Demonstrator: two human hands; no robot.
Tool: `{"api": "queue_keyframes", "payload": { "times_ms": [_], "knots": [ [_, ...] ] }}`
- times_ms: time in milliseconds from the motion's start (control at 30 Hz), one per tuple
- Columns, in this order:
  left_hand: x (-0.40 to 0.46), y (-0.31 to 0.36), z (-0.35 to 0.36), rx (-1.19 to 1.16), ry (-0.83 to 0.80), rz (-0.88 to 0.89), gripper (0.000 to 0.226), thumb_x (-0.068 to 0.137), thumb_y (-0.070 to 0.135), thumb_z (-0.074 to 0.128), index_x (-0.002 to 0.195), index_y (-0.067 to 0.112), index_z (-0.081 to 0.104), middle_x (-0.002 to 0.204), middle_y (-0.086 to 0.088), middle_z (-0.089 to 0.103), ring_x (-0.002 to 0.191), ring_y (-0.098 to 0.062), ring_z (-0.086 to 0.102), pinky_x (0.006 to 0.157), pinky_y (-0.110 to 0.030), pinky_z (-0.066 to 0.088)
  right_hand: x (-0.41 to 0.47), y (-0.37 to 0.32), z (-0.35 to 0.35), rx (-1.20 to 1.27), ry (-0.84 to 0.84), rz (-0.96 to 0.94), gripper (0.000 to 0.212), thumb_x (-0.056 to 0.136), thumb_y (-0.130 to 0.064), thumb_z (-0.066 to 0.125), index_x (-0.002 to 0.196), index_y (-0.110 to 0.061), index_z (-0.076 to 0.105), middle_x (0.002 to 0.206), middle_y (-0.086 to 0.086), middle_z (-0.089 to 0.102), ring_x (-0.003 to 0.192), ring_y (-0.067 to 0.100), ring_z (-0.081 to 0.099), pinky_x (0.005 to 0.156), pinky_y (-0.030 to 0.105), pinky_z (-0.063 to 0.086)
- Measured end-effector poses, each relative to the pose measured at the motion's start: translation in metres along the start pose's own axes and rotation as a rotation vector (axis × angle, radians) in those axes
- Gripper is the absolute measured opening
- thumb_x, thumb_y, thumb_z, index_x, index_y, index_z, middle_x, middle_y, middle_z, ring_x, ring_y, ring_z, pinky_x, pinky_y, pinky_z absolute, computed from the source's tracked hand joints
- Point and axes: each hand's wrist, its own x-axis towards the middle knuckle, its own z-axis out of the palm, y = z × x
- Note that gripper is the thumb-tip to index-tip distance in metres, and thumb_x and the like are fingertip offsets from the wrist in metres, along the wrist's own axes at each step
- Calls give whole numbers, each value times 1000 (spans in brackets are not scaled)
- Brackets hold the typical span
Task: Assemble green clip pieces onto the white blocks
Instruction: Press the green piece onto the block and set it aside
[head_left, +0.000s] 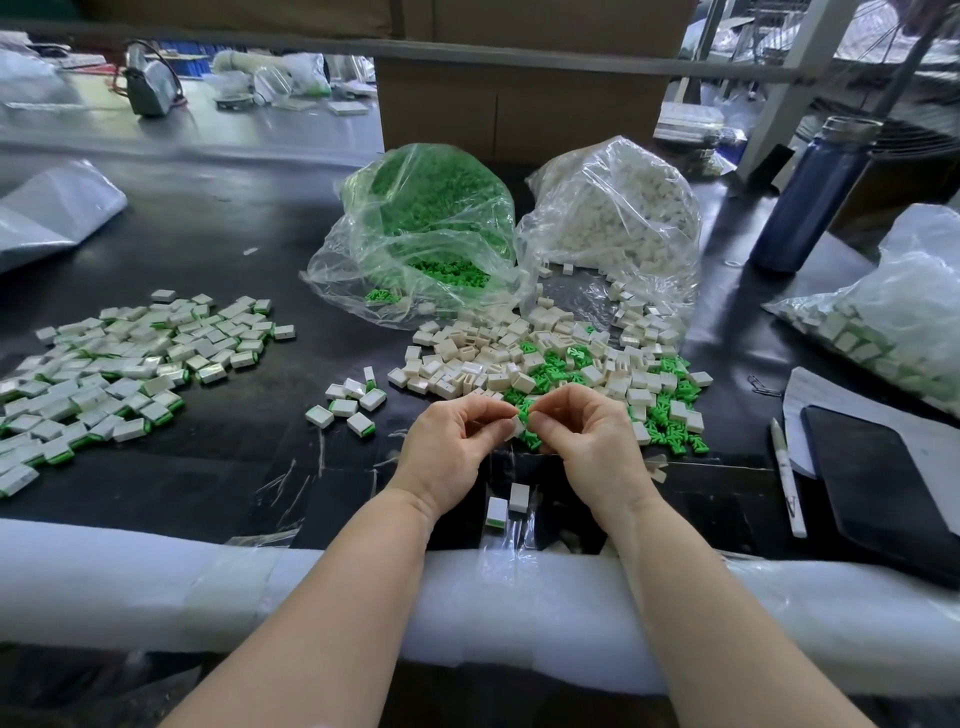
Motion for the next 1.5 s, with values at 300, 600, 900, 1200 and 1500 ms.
{"api": "queue_keyframes", "payload": {
  "times_ms": [300,600,900,1200,1500],
  "knots": [
    [0,0,-1,-71,31,-7,19,86,4,63,88,21,71,88,-4,70,80,-23,68,84,-39,55,0,-1,-1,-10,2,-3,22,82,0,66,76,-21,62,70,-2,63,60,1,57,61,16,48],
    [0,0,0,-44,13,-6,16,86,3,62,90,14,72,87,-7,70,82,-23,67,86,-37,54,-1,-3,1,-56,-15,-30,21,78,1,70,73,-18,63,69,-4,62,63,3,56,63,15,46],
    [-3,5,4,-10,-30,2,12,85,1,62,89,8,71,84,-5,67,78,-14,61,86,-30,52,-2,-5,1,-9,-31,32,24,74,6,71,68,-15,61,68,1,62,62,9,57,60,22,48],
    [-4,9,3,3,-94,-4,17,84,-3,62,81,13,67,72,8,61,63,-7,57,70,-16,50,-3,-3,-4,62,-75,95,28,72,11,69,66,-15,61,65,1,61,58,8,55,51,17,45],
    [-4,8,4,39,-139,18,14,84,-1,63,83,11,68,71,12,60,66,0,56,75,-16,49,-3,-2,-6,87,-112,124,26,71,13,68,68,-12,62,63,3,61,58,10,55,50,16,44]
  ]
}}
